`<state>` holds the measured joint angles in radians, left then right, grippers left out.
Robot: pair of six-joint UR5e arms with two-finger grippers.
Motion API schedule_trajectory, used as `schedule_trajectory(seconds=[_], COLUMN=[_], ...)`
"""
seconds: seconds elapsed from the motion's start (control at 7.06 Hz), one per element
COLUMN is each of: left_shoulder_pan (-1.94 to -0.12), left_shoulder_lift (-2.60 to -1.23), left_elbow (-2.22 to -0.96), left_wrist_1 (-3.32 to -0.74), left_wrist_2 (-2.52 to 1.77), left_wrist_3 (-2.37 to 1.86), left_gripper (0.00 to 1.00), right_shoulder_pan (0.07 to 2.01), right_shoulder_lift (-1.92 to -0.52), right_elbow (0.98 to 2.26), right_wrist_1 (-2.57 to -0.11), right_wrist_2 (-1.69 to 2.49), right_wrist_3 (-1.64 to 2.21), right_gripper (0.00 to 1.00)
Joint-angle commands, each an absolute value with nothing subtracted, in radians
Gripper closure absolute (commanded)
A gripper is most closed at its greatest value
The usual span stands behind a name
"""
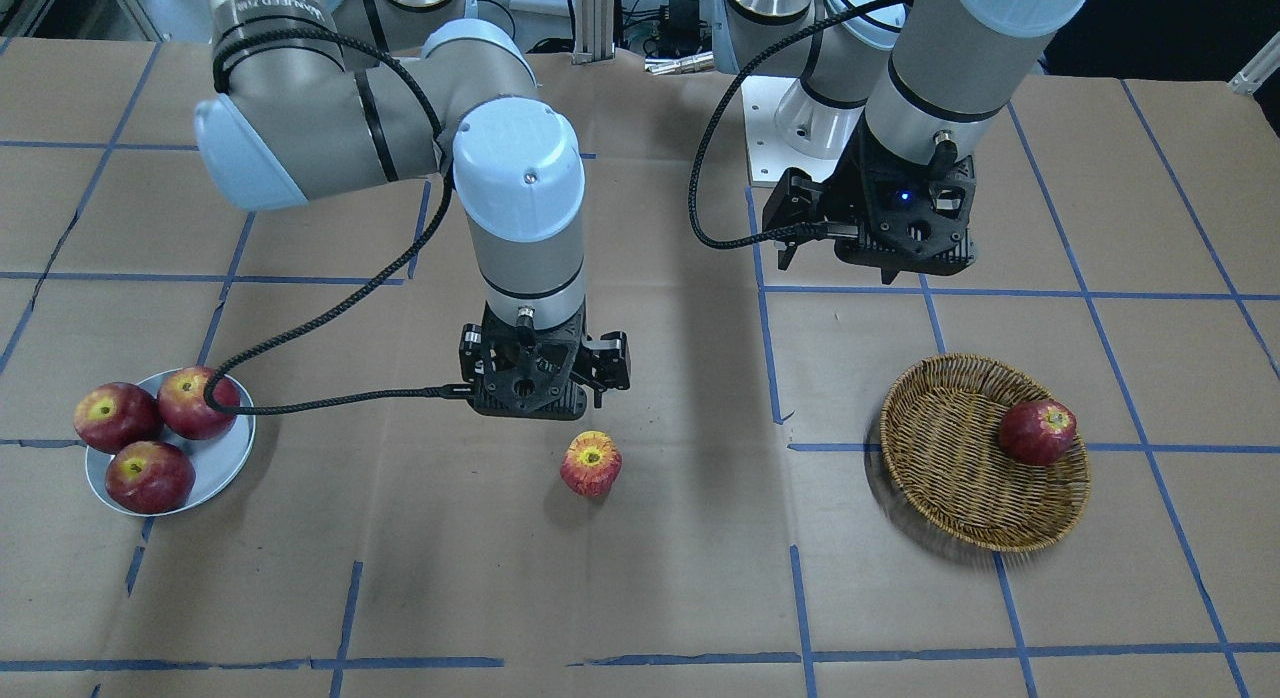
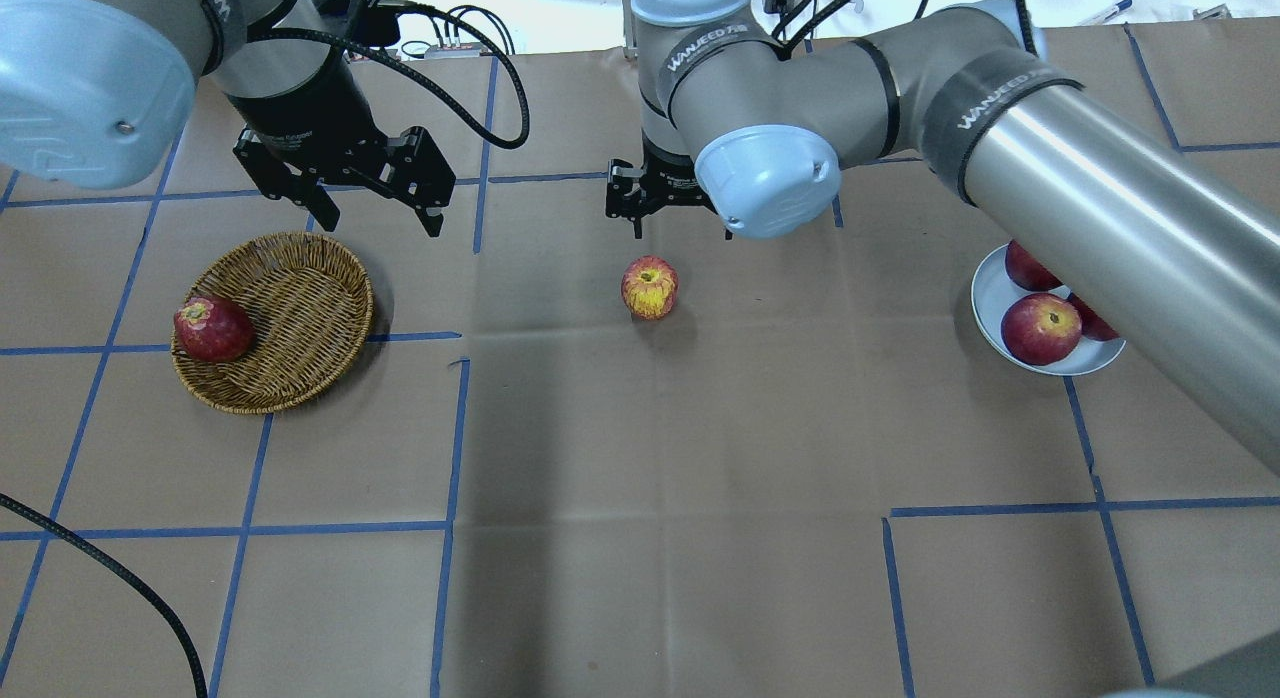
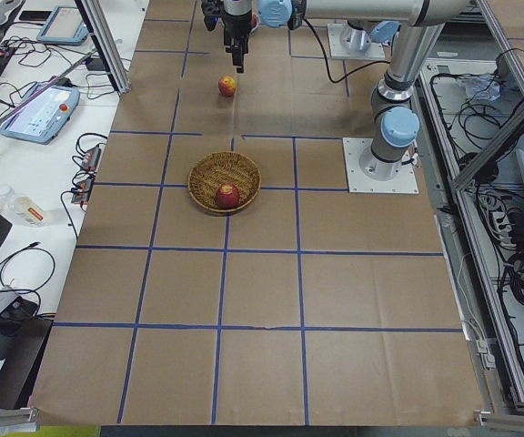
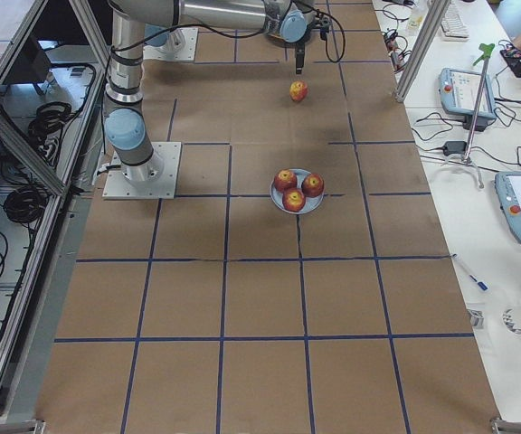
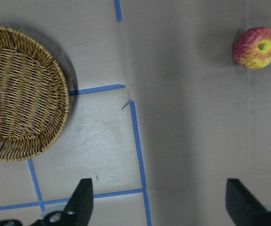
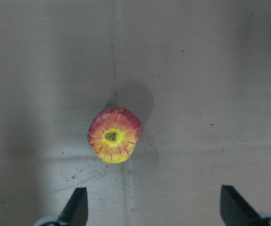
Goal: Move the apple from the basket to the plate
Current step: 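Lower the right gripper and close it on the yellow-red apple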
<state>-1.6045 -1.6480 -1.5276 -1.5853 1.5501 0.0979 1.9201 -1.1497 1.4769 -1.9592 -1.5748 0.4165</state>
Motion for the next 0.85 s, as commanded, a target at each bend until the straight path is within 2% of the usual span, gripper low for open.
schedule_trajectory(seconds=[0.0,0.71], left_shoulder_pan=[-1.601,-1.601], left_shoulder_lift=[-1.652,-1.634], left_elbow=[-1.537,-1.532], left_wrist_1=[-1.585,-1.594], left_wrist_2=[1.548,1.534], left_wrist_3=[0.107,0.091], left_gripper=[0.02,0.01], right_shoulder_pan=[1.942,1.980], right_shoulder_lift=[-1.044,-0.914], right_elbow=[1.477,1.499], right_wrist_1=[-2.081,-2.222], right_wrist_2=[-1.580,-1.617], right_wrist_3=[0.443,0.430], right_gripper=[0.00,0.00])
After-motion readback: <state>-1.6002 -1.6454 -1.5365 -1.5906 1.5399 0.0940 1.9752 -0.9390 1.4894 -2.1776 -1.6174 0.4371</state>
